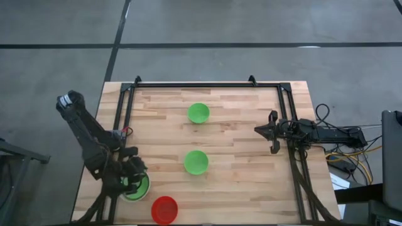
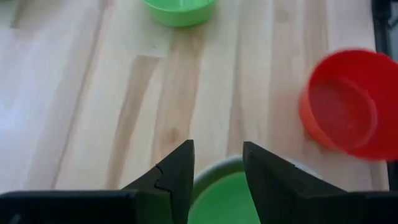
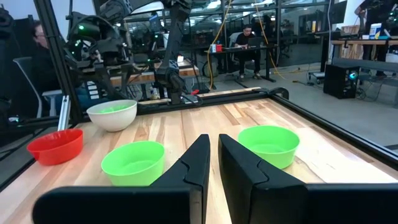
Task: Nest bowls inside each other
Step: Stack the top green bowl on the other green bowl
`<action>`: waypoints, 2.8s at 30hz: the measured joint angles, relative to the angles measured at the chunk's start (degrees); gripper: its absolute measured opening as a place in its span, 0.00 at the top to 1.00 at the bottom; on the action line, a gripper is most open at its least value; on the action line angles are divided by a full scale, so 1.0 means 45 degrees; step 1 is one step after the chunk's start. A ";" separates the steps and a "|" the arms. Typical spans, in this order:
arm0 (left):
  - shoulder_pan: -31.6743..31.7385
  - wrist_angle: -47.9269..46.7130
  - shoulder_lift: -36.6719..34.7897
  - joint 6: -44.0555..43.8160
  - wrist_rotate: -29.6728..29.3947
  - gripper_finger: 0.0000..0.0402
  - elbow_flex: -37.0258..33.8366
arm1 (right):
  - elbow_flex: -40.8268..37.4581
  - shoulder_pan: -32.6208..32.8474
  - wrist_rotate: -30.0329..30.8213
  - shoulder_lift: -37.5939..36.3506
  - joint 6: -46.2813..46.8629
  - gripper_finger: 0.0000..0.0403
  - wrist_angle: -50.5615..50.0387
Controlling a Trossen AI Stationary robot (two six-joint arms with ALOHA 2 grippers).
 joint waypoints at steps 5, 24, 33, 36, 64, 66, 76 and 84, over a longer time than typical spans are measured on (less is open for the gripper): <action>0.0723 0.0265 0.0000 -0.0131 -0.0363 0.65 0.0000 | 0.0000 0.0000 -0.0002 0.0000 0.0003 0.92 0.0000; 0.3277 0.3041 -0.0015 0.0809 -0.0663 0.65 0.0000 | 0.0000 -0.0001 0.0002 0.0000 -0.0002 0.92 0.0000; 0.4886 0.3638 -0.0019 0.0484 -0.0310 0.65 -0.0005 | 0.0000 0.0000 -0.0003 0.0000 0.0005 0.92 0.0000; 0.5509 0.3638 -0.0019 0.0279 -0.0287 0.65 0.0000 | 0.0000 0.0000 -0.0001 0.0000 0.0021 0.92 0.0000; 0.6912 0.4090 0.0024 -0.0446 -0.0338 0.65 -0.0015 | 0.0000 -0.0005 0.0002 0.0000 0.0003 0.92 0.0000; 0.6912 0.4089 0.0024 -0.0662 -0.0666 0.65 -0.0015 | 0.0000 0.0000 0.0002 0.0000 0.0017 0.92 0.0000; 0.7460 0.4104 0.0024 -0.0953 0.0071 0.65 -0.0015 | 0.0000 -0.0004 0.0001 0.0000 0.0017 0.92 0.0000; 0.8498 0.4599 0.0024 -0.0153 0.0957 0.65 -0.0016 | 0.0000 -0.0002 -0.0003 0.0003 0.0003 0.92 0.0000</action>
